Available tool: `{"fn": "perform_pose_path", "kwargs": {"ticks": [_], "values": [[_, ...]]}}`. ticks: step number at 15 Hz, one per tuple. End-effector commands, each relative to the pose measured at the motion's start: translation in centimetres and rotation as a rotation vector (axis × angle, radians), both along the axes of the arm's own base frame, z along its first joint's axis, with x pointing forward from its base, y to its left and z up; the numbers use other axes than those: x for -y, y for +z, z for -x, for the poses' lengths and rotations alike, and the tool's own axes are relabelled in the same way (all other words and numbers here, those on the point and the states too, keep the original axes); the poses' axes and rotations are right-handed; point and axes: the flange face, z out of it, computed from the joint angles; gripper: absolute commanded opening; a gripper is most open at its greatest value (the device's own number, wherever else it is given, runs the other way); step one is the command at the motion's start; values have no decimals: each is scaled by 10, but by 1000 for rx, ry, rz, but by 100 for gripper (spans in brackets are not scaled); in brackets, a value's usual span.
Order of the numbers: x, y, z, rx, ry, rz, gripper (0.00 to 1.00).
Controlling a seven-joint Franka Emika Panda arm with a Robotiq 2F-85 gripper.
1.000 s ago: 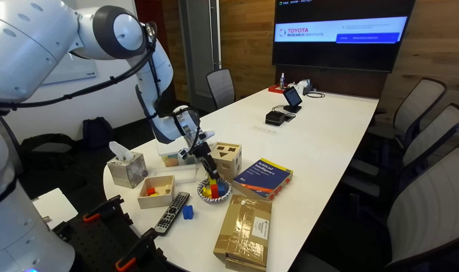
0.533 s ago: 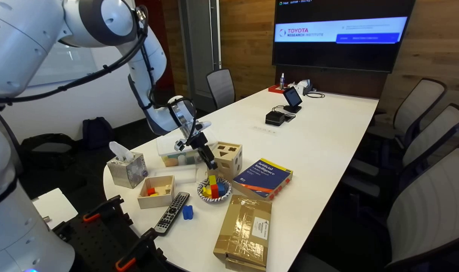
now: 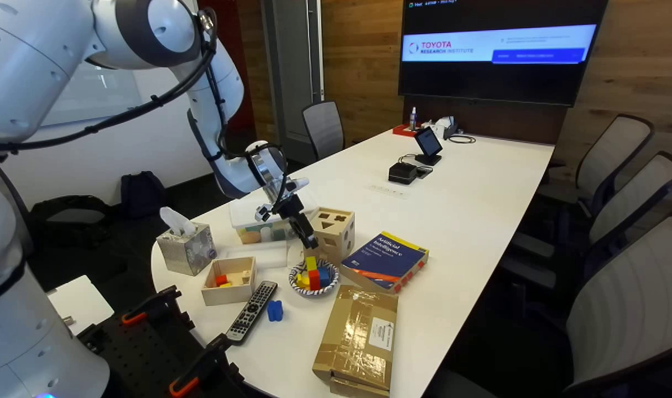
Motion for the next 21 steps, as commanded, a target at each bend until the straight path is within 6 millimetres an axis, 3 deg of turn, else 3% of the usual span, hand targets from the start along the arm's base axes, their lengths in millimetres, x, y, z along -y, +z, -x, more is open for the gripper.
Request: {"fn": "perform_pose_path", "kwargs": {"ticks": [1, 4, 10, 21], "values": [[0, 0, -1, -1, 0, 0, 100], [1, -4, 0, -9, -3, 1, 100], [14, -40, 16, -70, -11, 20, 100], [13, -44, 17, -69, -12, 27, 100]]}}
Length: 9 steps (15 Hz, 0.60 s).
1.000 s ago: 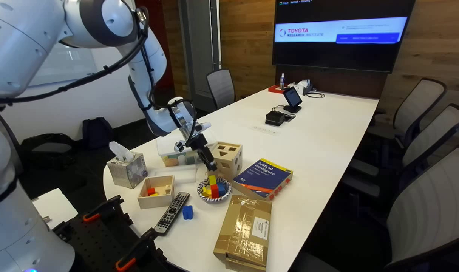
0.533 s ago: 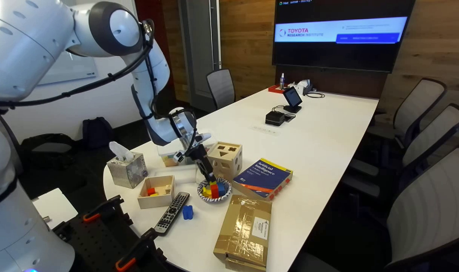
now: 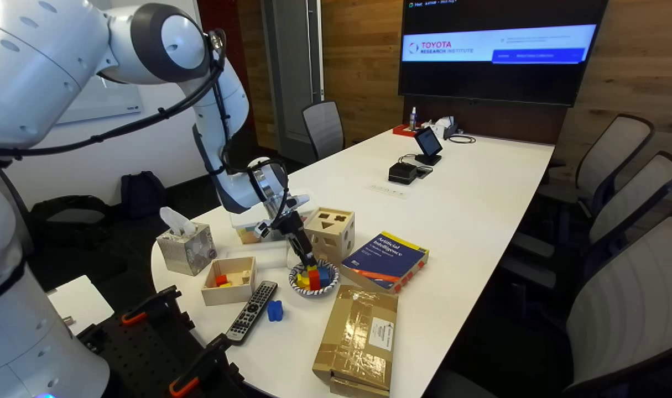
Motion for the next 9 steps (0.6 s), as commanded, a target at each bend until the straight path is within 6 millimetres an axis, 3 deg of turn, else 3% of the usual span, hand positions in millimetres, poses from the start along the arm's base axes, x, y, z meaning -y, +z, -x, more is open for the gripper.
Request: {"fn": "perform_pose_path", "kwargs": {"ticks": [1, 9], "values": [[0, 0, -1, -1, 0, 0, 100], [8, 12, 13, 44, 20, -38, 100]]}}
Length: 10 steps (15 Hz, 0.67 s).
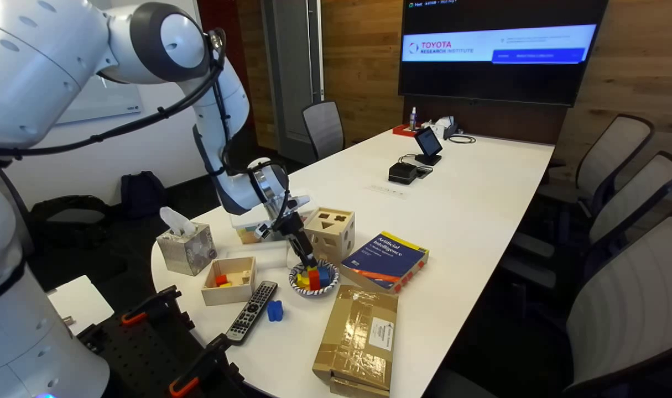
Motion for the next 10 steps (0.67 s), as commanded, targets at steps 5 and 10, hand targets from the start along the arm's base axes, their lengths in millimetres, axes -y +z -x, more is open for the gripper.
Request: {"fn": "perform_pose_path", "kwargs": {"ticks": [5, 10], "values": [[10, 3, 10, 39, 22, -39, 100], [10, 0, 12, 36, 22, -40, 100]]}}
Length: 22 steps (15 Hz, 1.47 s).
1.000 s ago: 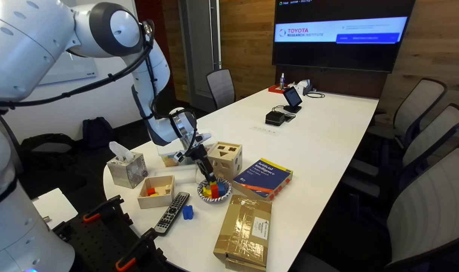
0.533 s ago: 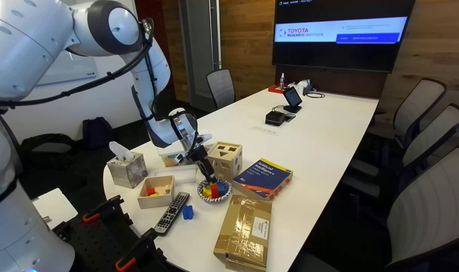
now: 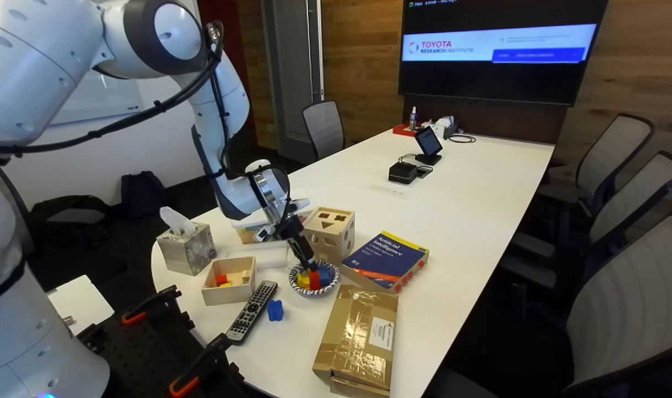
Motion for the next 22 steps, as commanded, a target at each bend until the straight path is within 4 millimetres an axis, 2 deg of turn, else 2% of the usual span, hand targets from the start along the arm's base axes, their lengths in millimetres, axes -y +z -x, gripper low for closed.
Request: {"fn": "perform_pose_path", "kwargs": {"ticks": [1, 22], "values": [[-1, 0, -1, 1, 0, -1, 100], [7, 0, -2, -5, -10, -19, 100]]}}
